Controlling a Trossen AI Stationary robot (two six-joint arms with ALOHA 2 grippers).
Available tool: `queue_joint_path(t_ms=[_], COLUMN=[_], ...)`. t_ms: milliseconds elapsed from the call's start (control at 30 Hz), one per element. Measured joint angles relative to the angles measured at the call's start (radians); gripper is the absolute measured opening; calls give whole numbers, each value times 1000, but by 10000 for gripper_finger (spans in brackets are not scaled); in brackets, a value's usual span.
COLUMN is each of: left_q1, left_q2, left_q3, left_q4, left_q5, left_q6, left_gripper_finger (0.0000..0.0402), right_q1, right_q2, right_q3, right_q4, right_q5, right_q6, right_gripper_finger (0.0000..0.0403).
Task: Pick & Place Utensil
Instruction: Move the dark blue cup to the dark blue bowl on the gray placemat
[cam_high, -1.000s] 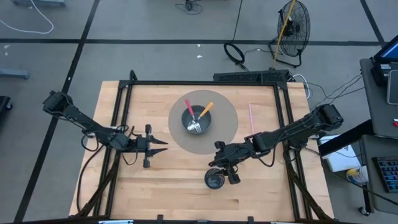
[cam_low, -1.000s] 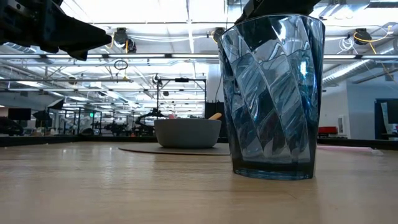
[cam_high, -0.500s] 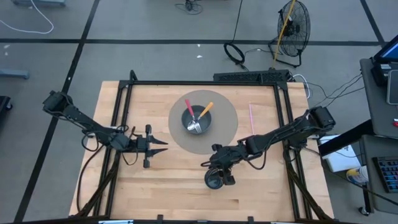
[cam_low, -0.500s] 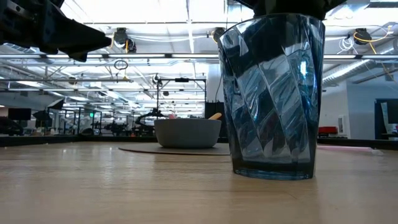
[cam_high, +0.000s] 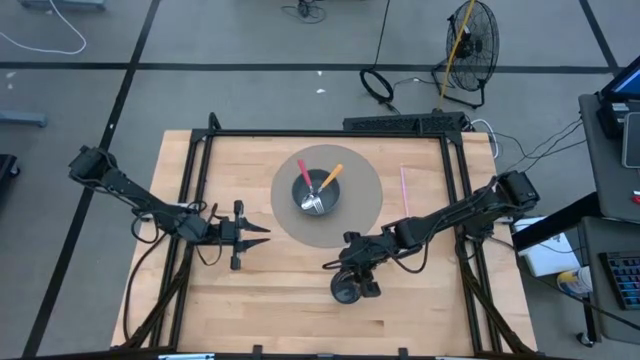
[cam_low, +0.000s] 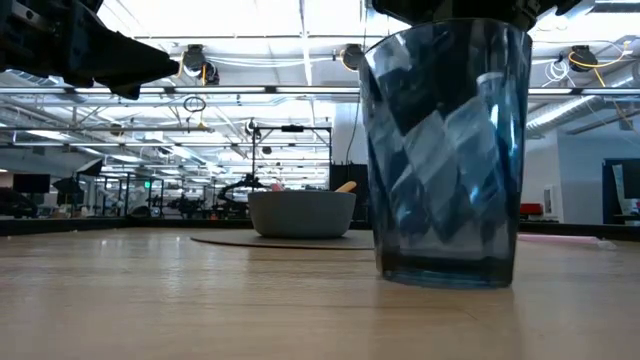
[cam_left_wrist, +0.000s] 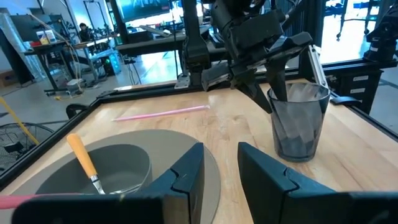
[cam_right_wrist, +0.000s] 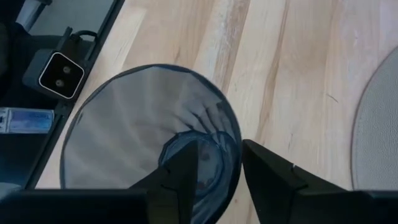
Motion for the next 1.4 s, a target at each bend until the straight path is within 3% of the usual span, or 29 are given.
queue_joint_path(t_ms=[600,1400], left_q1=[0,0], left_q2=[0,0], left_q3=[0,0], left_q4=[-1,-45], left_q5=[0,1], left_q6=[-2,-18], left_gripper_finger=[104,104], right_q1=[-18,-20], right_q2=[0,-10], right_q3=[1,3], right_q4=[0,-59], right_q5=[1,-2], right_q6=[-1,-18], right_gripper_finger=[11,12])
